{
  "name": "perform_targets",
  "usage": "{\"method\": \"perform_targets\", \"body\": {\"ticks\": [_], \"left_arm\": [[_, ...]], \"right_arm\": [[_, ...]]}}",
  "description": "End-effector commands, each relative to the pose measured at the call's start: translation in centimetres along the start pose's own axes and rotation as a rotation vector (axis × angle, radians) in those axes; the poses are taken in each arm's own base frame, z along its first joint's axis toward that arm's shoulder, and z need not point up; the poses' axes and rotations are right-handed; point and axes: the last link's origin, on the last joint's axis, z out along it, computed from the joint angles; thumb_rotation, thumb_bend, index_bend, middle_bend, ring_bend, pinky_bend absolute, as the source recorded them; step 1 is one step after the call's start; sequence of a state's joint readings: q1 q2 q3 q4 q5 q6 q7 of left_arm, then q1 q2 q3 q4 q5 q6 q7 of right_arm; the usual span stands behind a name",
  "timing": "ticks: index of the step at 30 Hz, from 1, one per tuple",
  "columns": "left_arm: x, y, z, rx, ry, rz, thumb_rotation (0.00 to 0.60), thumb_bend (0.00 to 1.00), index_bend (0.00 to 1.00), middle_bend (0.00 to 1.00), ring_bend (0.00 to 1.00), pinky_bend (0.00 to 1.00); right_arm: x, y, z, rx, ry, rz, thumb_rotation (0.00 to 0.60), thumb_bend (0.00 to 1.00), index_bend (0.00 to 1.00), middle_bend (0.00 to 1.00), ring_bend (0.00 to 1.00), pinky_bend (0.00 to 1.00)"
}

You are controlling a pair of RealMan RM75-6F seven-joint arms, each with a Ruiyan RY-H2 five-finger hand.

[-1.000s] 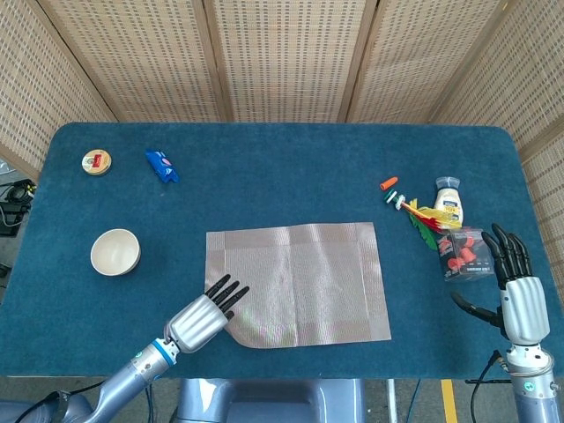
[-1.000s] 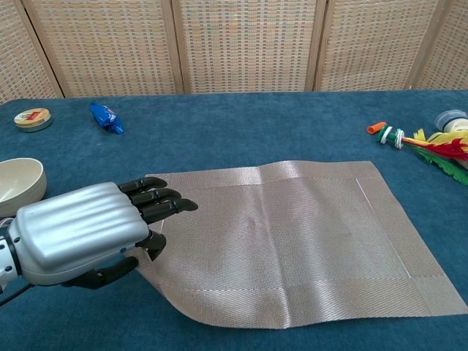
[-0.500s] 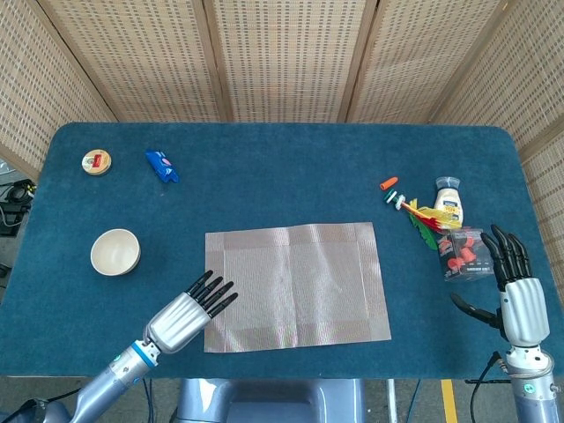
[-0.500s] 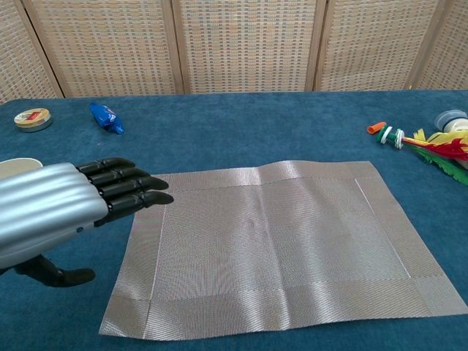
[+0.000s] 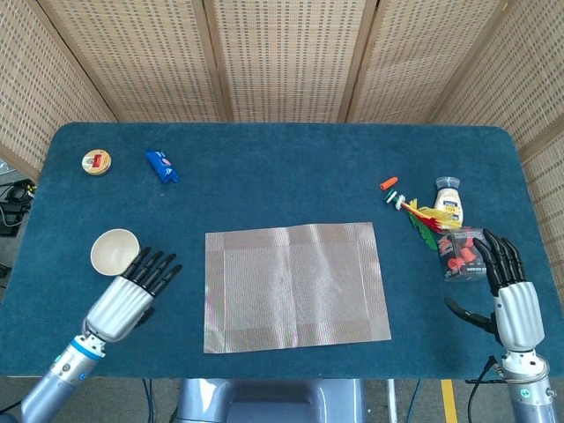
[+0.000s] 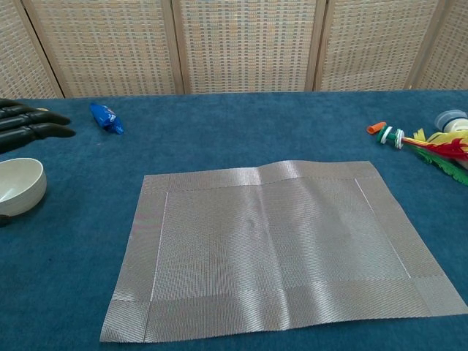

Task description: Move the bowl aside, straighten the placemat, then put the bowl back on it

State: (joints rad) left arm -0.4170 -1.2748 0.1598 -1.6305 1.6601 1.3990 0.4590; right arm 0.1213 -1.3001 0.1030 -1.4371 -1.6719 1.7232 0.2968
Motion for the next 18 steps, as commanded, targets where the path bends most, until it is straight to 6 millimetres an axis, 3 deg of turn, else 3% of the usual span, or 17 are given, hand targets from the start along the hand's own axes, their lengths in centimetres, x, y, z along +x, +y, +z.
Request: {"method": "perform_targets", "body": {"ticks": [1, 8, 18], "left_arm": [[-1.3, -5.6, -0.9, 0.185, -0.018, -0.011, 0.6, 0.24, 0.07, 0.0, 0.0, 0.0], [-3.8, -9.8, -1.3, 0.309, -0.088, -0.038, 0.6, 0.24, 0.13, 0.0, 0.0, 0.0], [-7.1, -11.1, -1.4, 0.356, -0.162, -0.053, 0.6, 0.24, 0.26, 0.0, 0.0, 0.0]], "right_arm": [[-0.1, -0.2, -0.1, 0.003, -0.006, 0.0, 0.6, 0.26, 0.08, 0.0, 0.0, 0.0], [-0.4, -0.4, -0.2, 0.007, -0.02, -0.004, 0.6, 0.26, 0.08, 0.0, 0.0, 0.0], [-0.4, -0.4, -0.2, 0.005, -0.019, -0.003, 0.6, 0.26, 0.08, 0.0, 0.0, 0.0]]}}
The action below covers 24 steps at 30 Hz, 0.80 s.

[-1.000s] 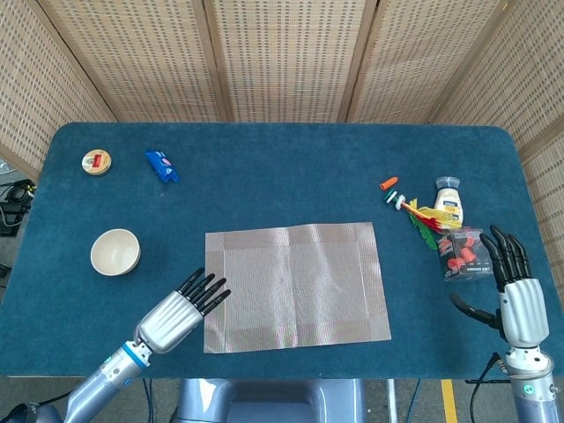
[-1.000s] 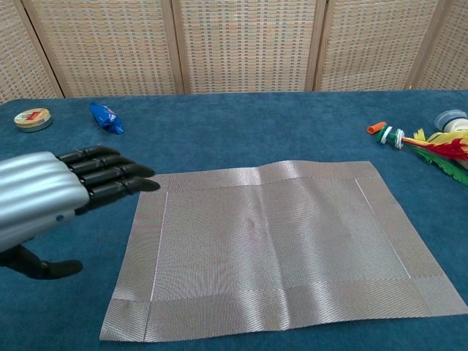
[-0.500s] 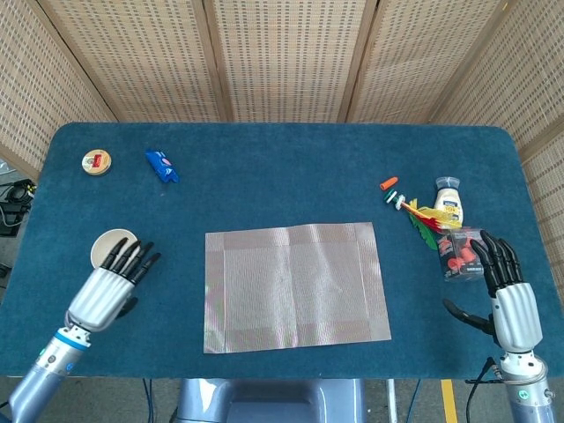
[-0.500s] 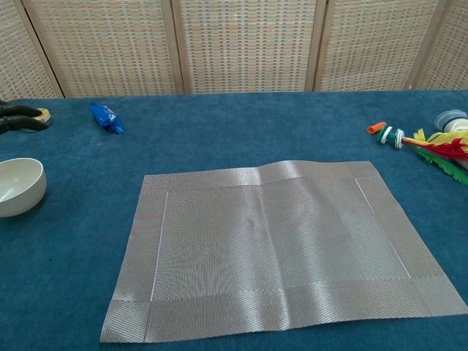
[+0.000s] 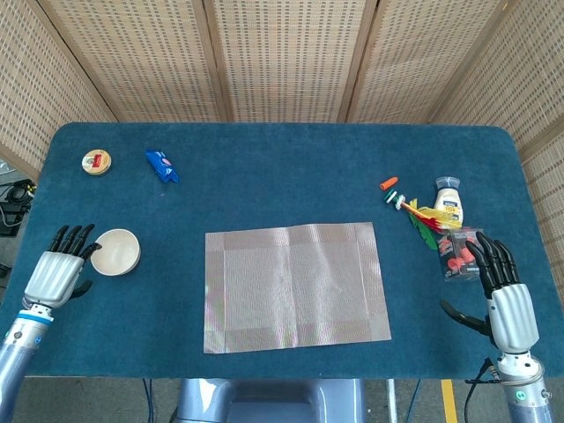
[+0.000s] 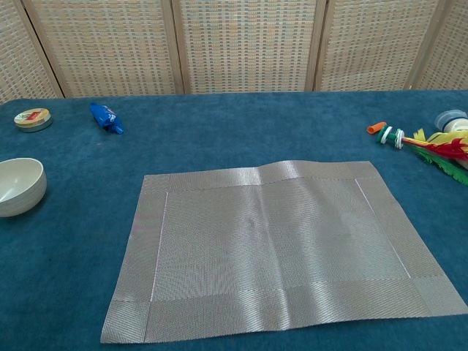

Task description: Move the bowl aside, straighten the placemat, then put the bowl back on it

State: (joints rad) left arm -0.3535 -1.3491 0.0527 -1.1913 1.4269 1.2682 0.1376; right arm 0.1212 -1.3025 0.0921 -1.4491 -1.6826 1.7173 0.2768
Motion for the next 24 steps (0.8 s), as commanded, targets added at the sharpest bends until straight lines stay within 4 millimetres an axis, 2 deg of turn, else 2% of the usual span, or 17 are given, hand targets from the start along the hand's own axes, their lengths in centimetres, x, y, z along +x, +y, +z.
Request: {"method": "perform_targets", "body": {"ticks": [1, 10, 18, 24], "left_arm": [[-1.3, 0.0, 0.2, 0.014, -0.025, -0.012, 0.6, 0.24, 0.27, 0.0, 0.0, 0.0], [-3.1, 0.9, 1.9, 0.026, -0.044, -0.027, 0.6, 0.24, 0.37, 0.0, 0.0, 0.0], [-3.5, 2.7, 3.8, 0.003, -0.018, -0.021, 0.6, 0.26, 0.48, 0.0, 0.0, 0.0], [-3.6, 3.5, 4.2, -0.01, -0.006, -0.023, 0.6, 0.27, 0.6, 0.0, 0.0, 0.0]], "right_arm": [[-0.1, 0.0, 0.0, 0.002, -0.003, 0.0, 0.6, 0.26, 0.08, 0.0, 0.0, 0.0], [-0.1, -0.2, -0.1, 0.006, -0.003, -0.002, 0.6, 0.26, 0.08, 0.0, 0.0, 0.0], [-0.2, -0.2, -0.1, 0.007, -0.006, -0.003, 0.6, 0.26, 0.08, 0.0, 0.0, 0.0], [-0.1, -0.2, -0.2, 0.005, -0.004, -0.003, 0.6, 0.26, 0.08, 0.0, 0.0, 0.0]]}}
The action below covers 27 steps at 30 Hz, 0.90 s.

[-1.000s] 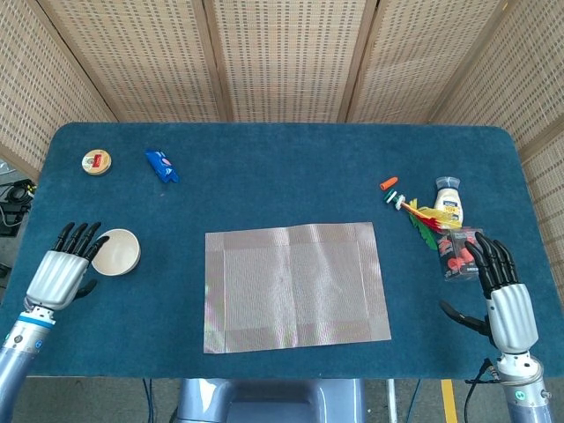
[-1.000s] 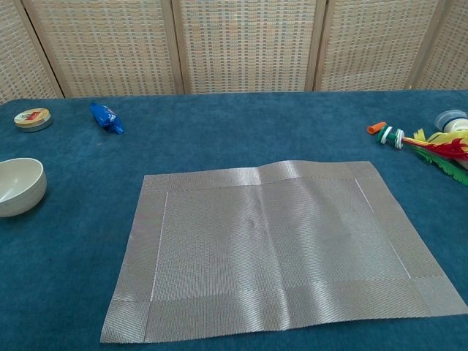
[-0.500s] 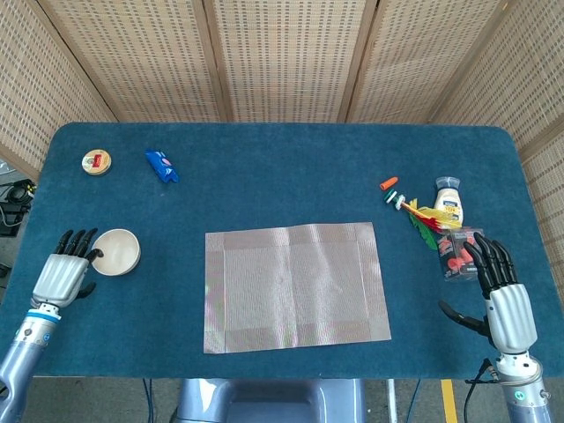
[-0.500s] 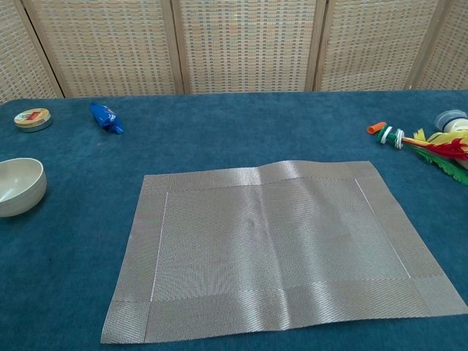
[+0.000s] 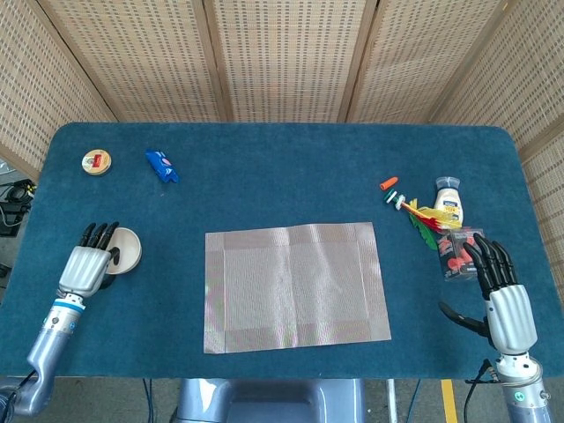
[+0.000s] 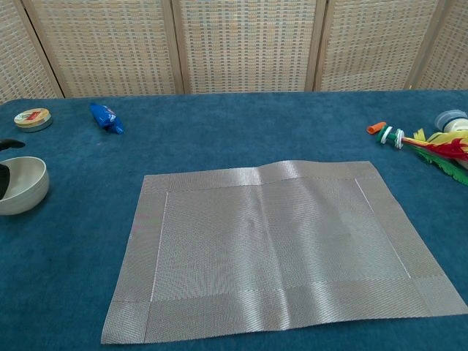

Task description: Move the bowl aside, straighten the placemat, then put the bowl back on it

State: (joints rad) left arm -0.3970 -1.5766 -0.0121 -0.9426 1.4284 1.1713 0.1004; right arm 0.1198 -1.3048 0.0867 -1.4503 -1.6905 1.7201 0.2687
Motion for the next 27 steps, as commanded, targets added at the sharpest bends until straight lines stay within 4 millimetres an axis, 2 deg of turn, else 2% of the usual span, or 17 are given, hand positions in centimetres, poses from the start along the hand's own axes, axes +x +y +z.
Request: {"method": "perform_targets", "body": {"ticks": [1, 6, 11, 21, 27], "left_arm": [[0.0, 0.2, 0.1, -0.005, 0.008, 0.003, 0.6, 0.27, 0.61, 0.0, 0.0, 0.0], [0.1, 0.2, 0.1, -0.005, 0.011, 0.007, 0.6, 0.28, 0.67, 0.0, 0.0, 0.0], [0.1, 0.2, 0.0, -0.007, 0.012, 0.005, 0.6, 0.35, 0.67, 0.0, 0.0, 0.0], [0.3, 0.3, 0.0, -0.012, 0.011, 0.001, 0.6, 0.35, 0.67, 0.0, 0.0, 0.0], [1.8, 1.4, 0.1, -0.065, 0.055, -0.008, 0.6, 0.35, 0.67, 0.0, 0.0, 0.0]], "right_arm": [[0.1, 0.0, 0.0, 0.0, 0.002, 0.0, 0.6, 0.26, 0.08, 0.0, 0.0, 0.0], [0.0, 0.0, 0.0, 0.002, 0.001, 0.001, 0.6, 0.26, 0.08, 0.0, 0.0, 0.0], [0.1, -0.1, 0.0, 0.005, 0.003, 0.003, 0.6, 0.26, 0.08, 0.0, 0.0, 0.0], [0.1, -0.2, -0.1, 0.007, 0.004, 0.003, 0.6, 0.26, 0.08, 0.0, 0.0, 0.0], [0.1, -0.1, 0.0, 0.005, 0.004, 0.004, 0.6, 0.26, 0.08, 0.0, 0.0, 0.0]]}}
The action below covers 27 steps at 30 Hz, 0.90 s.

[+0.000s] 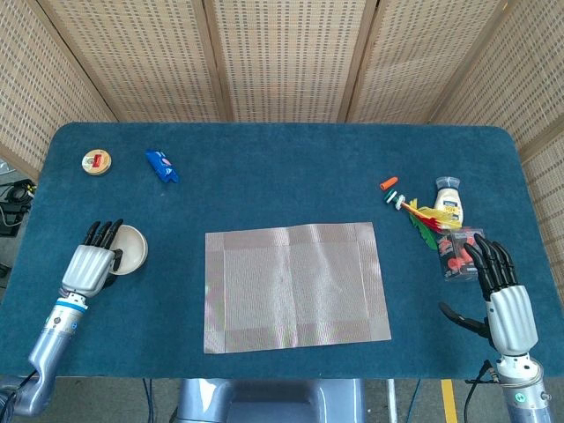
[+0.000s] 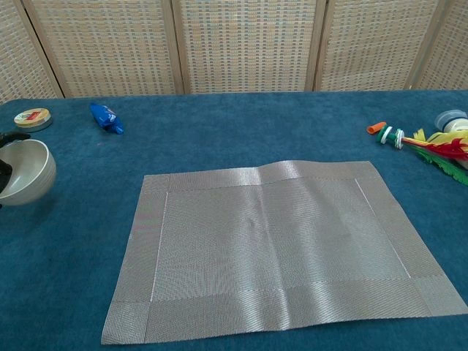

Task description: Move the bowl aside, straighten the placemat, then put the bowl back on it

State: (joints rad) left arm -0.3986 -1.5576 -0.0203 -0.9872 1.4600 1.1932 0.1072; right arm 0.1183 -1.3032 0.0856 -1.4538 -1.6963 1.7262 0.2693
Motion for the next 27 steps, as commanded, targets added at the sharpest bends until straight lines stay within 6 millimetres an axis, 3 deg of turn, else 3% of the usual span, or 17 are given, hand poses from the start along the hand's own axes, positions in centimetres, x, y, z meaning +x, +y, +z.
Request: {"method": "perform_targets", "body": {"ticks": [1, 7, 12, 16, 20, 27], "left_arm": [[1.3, 1.1, 0.2, -0.046, 0.035, -0.003, 0.6, 0.35, 0.67, 0.0, 0.0, 0.0], [3.8, 4.9, 1.0, -0.151, 0.097, -0.022, 0.6, 0.35, 0.67, 0.0, 0.0, 0.0], [6.0, 9.7, 2.0, -0.262, 0.132, -0.028, 0.6, 0.35, 0.67, 0.0, 0.0, 0.0], [6.8, 12.6, 2.6, -0.322, 0.135, -0.02, 0.6, 0.35, 0.67, 0.0, 0.0, 0.0], [8.1, 17.7, 3.6, -0.418, 0.133, -0.024, 0.6, 0.35, 0.67, 0.0, 0.0, 0.0], [8.6, 22.6, 4.5, -0.491, 0.11, 0.007, 0.6, 0.34, 0.65, 0.0, 0.0, 0.0]], "right_arm": [[0.0, 0.0, 0.0, -0.001, 0.001, 0.001, 0.6, 0.26, 0.08, 0.0, 0.0, 0.0], [0.2, 0.0, 0.0, -0.003, 0.005, 0.003, 0.6, 0.26, 0.08, 0.0, 0.0, 0.0], [0.4, 0.2, 0.0, -0.008, 0.008, 0.01, 0.6, 0.26, 0.08, 0.0, 0.0, 0.0], [0.5, 0.2, 0.1, -0.009, 0.012, 0.014, 0.6, 0.26, 0.08, 0.0, 0.0, 0.0], [0.8, 0.4, 0.1, -0.013, 0.016, 0.024, 0.6, 0.26, 0.08, 0.0, 0.0, 0.0], [1.2, 0.5, 0.2, -0.013, 0.029, 0.034, 0.6, 0.26, 0.08, 0.0, 0.0, 0.0]]}}
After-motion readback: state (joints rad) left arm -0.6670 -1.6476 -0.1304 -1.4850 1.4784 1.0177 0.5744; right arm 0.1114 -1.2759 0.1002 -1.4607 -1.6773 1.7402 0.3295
